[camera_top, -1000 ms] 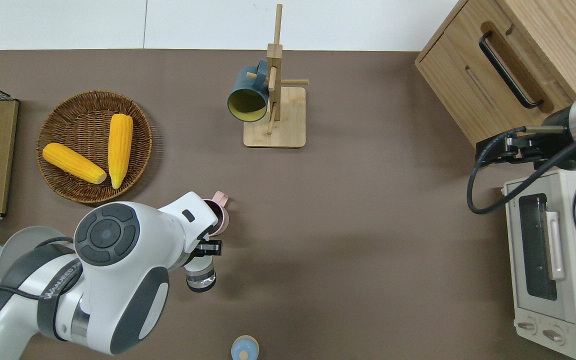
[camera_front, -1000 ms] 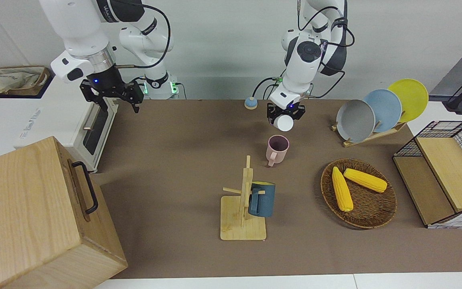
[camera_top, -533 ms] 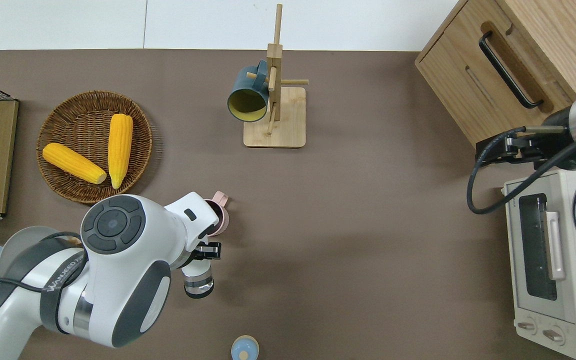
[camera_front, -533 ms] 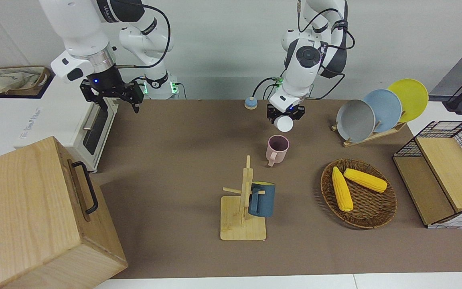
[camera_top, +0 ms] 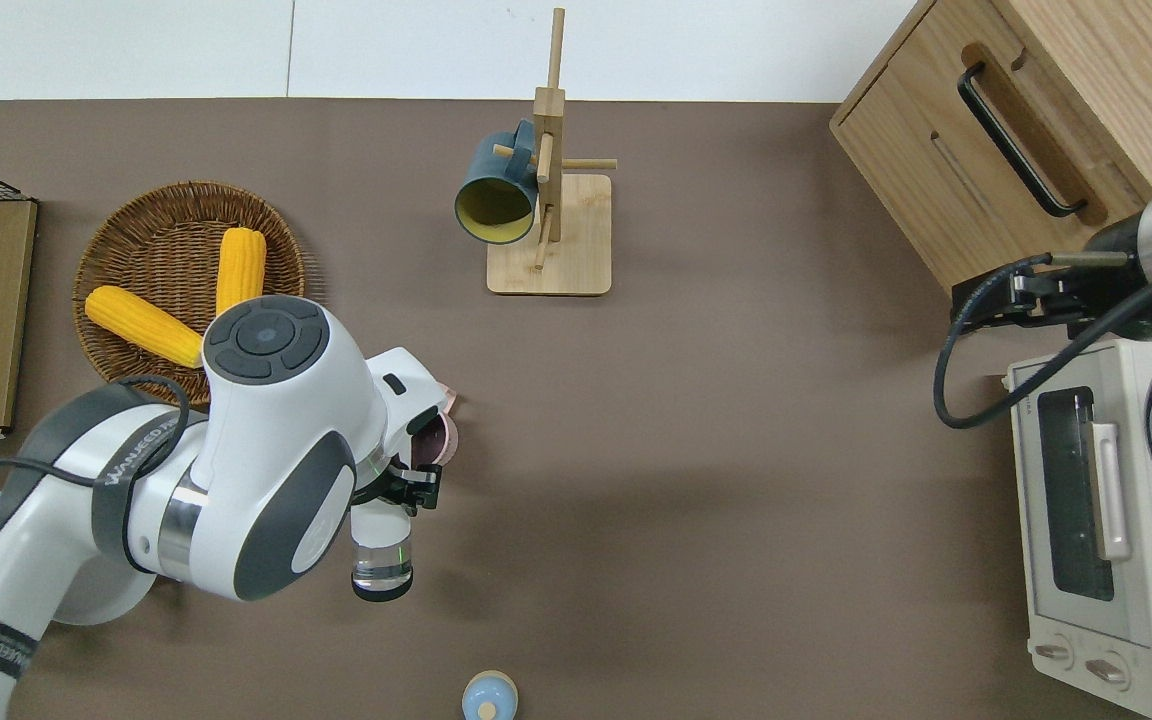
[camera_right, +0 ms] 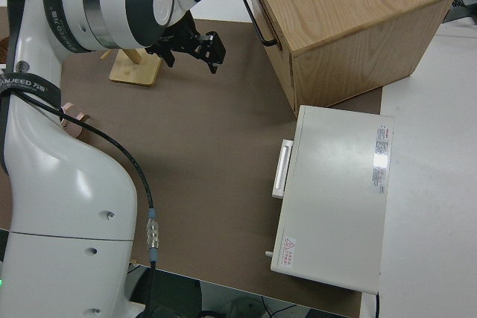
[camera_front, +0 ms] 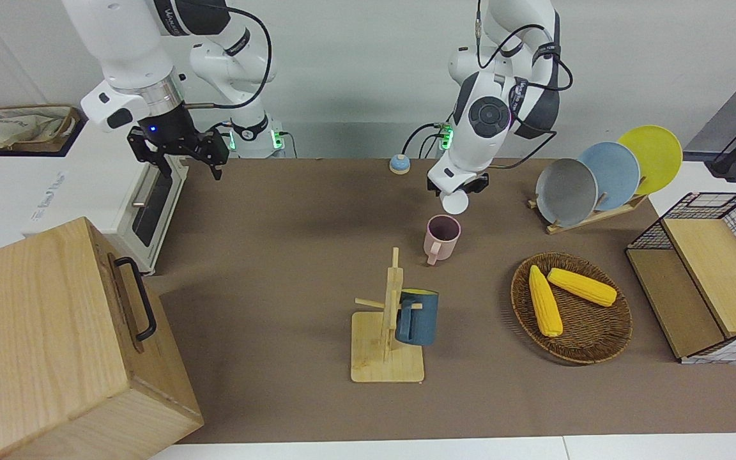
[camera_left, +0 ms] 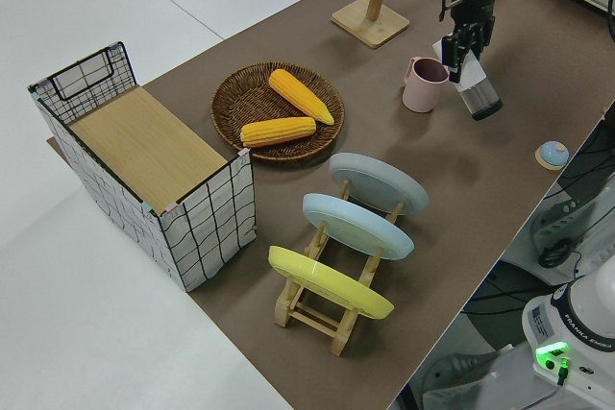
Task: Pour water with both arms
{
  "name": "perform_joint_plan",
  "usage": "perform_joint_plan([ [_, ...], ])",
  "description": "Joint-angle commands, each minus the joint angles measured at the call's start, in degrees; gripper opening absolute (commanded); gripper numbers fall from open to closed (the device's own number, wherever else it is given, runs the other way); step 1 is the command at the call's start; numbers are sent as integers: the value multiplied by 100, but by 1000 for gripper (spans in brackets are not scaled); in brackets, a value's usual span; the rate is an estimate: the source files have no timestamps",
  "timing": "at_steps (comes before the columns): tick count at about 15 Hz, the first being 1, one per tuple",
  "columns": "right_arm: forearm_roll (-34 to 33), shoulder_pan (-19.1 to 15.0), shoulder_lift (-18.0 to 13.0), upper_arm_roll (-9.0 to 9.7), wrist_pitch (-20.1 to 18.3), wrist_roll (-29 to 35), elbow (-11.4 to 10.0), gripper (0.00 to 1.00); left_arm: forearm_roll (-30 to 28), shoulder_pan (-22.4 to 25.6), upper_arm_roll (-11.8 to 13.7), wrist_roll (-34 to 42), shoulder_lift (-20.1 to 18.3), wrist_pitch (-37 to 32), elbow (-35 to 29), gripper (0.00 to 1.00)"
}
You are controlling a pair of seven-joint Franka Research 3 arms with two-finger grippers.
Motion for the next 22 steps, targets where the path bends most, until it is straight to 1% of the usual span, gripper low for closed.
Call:
perform_joint_plan([
  [1, 57, -115, -31, 71, 9, -135, -9, 990, 150, -15, 10, 5, 249, -446, 404, 0],
  [2, 57, -115, -31, 71, 9, -135, -9, 990, 150, -15, 10, 14, 320, -542, 456, 0],
  [3, 57, -115, -31, 71, 9, -135, -9, 987, 150, -24, 19, 14, 416, -657, 639, 0],
  [6, 57, -115, -31, 71, 9, -135, -9, 987, 142, -50, 10, -21, 768, -1350, 1324, 0],
  [8, 57, -115, -31, 71, 9, -135, -9, 987, 150, -50, -7, -30, 865, -1658, 1572, 0],
  [12, 57, -115, -31, 71, 9, -135, -9, 987, 159, -50, 10, -21, 926, -1774, 1661, 0],
  [14, 57, -115, -31, 71, 9, -135, -9, 990, 159, -59, -7, -30, 1110, -1774, 1678, 0],
  [16, 57, -115, -31, 71, 9, -135, -9, 987, 360, -68, -16, -65, 1295, -1783, 1713, 0],
  [22, 57, -115, -31, 71, 9, -135, -9, 987, 370, -68, -43, -153, 1322, -1950, 1854, 0],
])
